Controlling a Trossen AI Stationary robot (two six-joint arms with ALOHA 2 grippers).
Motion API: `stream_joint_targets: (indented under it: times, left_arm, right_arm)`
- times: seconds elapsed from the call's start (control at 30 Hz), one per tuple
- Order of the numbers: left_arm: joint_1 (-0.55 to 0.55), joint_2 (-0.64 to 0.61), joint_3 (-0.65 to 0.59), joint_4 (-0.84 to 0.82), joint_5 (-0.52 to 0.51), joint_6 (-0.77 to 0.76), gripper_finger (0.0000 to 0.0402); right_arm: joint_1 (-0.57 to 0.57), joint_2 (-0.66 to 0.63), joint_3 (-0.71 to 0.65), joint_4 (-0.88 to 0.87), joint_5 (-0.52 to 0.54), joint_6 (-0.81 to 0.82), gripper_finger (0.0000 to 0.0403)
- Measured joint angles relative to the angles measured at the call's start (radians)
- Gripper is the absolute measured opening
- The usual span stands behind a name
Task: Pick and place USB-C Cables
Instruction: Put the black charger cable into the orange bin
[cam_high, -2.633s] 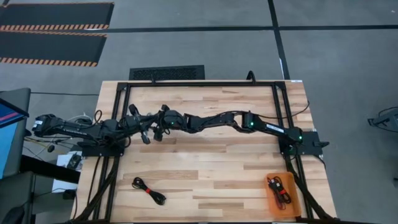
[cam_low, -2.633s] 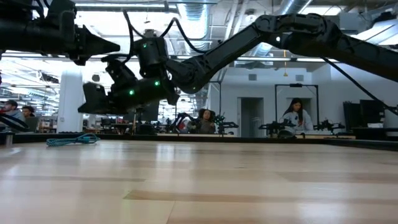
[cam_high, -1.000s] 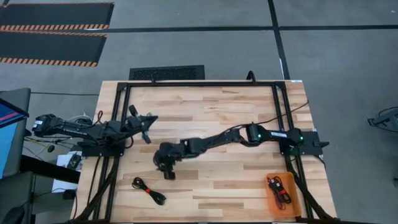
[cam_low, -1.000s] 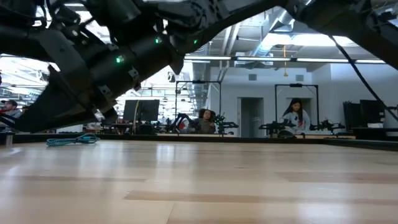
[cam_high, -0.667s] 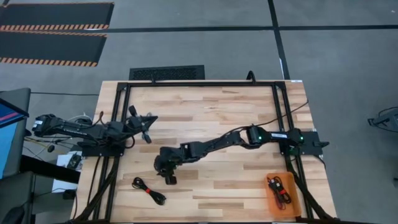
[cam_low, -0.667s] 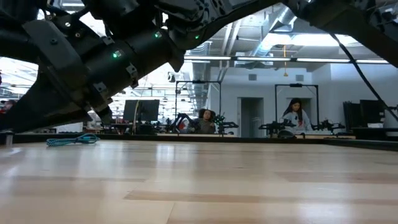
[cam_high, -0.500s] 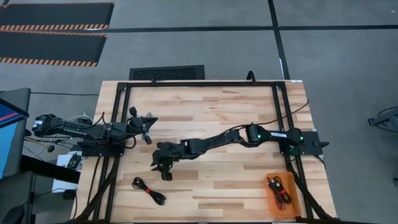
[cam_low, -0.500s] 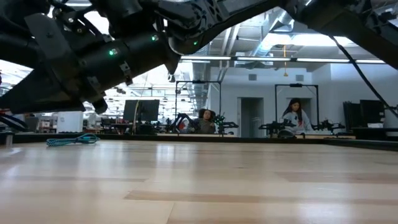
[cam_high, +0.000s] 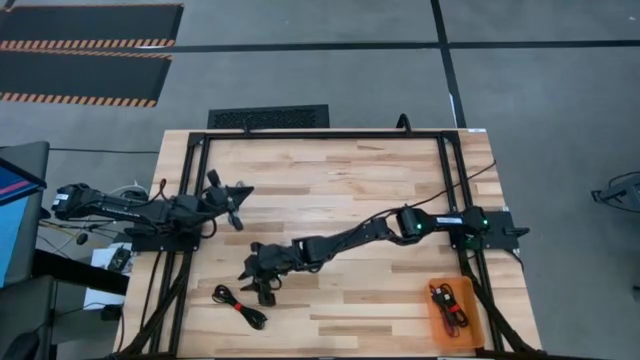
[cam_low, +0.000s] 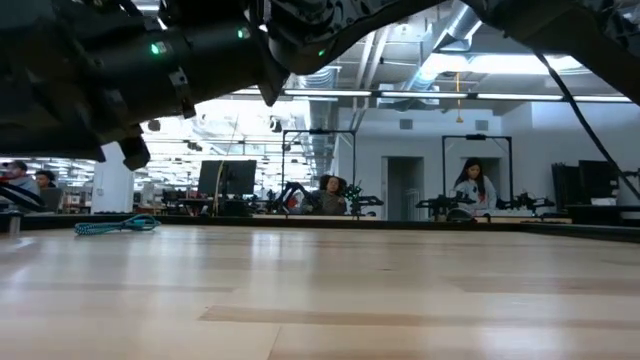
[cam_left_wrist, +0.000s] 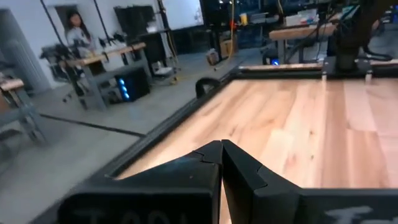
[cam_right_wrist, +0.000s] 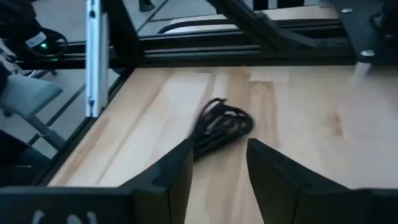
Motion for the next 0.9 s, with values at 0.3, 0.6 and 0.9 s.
stream_joint_targets:
  times: [0.3, 0.6, 0.9]
  left_arm:
    - [-0.003, 0.0, 0.0, -0.218, 0.078, -0.277, 0.0]
    - [-0.102, 0.001, 0.0, -0.26, 0.066, -0.458, 0.0]
    - [-0.225, 0.001, 0.0, -0.256, -0.099, -0.509, 0.0]
  right_arm:
    - [0.079, 0.0, 0.0, -0.063, 0.09, -0.008, 0.0215]
    - [0.139, 0.0, 0.0, -0.136, 0.2, -0.008, 0.025]
    - [0.156, 0.018, 0.001, -0.128, 0.142, 0.073, 0.025]
